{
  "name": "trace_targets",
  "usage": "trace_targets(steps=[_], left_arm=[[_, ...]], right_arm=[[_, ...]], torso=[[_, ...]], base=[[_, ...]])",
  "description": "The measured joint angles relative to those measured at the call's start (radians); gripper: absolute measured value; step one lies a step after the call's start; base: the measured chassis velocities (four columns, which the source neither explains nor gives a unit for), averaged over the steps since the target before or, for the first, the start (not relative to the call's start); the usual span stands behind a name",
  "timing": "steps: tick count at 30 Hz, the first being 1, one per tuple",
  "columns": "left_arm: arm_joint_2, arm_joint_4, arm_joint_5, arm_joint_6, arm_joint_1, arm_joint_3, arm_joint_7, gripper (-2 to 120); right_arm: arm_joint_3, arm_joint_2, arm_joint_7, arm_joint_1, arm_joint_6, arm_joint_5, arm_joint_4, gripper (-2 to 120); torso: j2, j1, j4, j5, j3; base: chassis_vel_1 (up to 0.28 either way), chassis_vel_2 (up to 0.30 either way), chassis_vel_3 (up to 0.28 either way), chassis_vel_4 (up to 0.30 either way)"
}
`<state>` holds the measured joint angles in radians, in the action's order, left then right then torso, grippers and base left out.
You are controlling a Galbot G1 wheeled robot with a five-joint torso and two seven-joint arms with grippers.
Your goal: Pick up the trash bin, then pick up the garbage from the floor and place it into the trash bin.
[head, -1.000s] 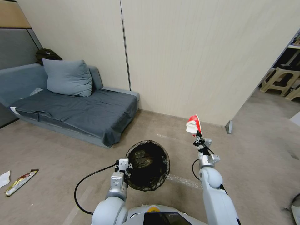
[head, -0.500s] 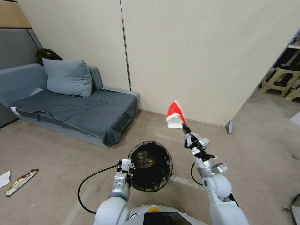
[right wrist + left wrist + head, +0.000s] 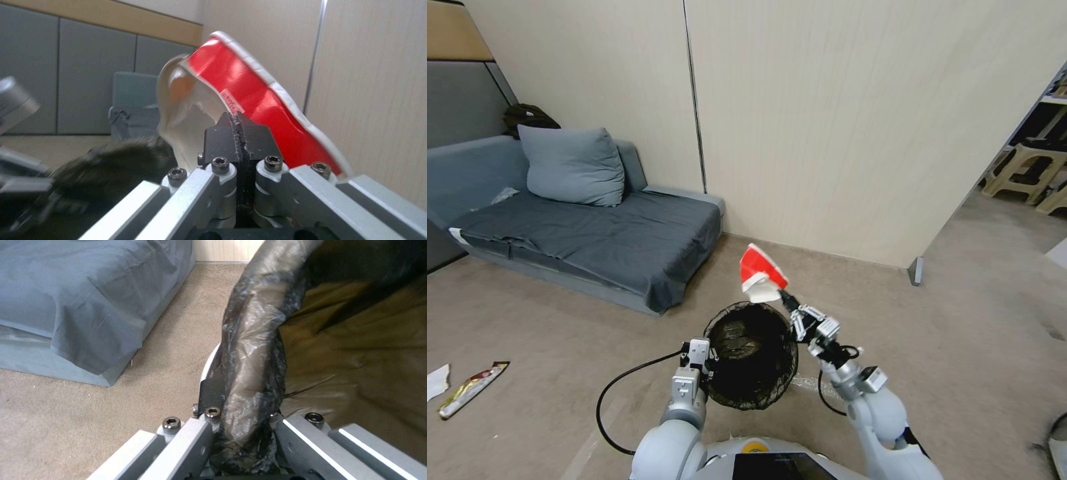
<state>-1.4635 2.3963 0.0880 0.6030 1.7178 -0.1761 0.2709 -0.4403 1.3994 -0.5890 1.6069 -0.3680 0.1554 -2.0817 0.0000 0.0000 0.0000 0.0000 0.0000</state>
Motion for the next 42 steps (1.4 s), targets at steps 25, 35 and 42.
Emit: trace_targets(steps=[25,35,42], left_arm=[[-0.004,0.005,-0.003,-0.002,-0.002,-0.003,0.002,0],[-0.006,0.006,-0.002,-0.002,-0.003,-0.002,0.002,0],[-0.007,0.007,-0.002,-0.002,-0.004,-0.002,0.003,0]], right_arm=[[0.013,0.003,-0.033,0.076,-0.115,-0.055,0.134,0],[0.014,0.004,-0.048,0.079,-0.126,-0.062,0.14,0],[0.011,0.002,-0.062,0.082,-0.132,-0.07,0.139,0]], torso=[[0.0,0.0,0.0,0.0,0.0],[0.0,0.0,0.0,0.0,0.0],[0.0,0.0,0.0,0.0,0.0]], base=[[0.0,0.0,0.0,0.0],[0.0,0.0,0.0,0.0],[0.0,0.0,0.0,0.0]])
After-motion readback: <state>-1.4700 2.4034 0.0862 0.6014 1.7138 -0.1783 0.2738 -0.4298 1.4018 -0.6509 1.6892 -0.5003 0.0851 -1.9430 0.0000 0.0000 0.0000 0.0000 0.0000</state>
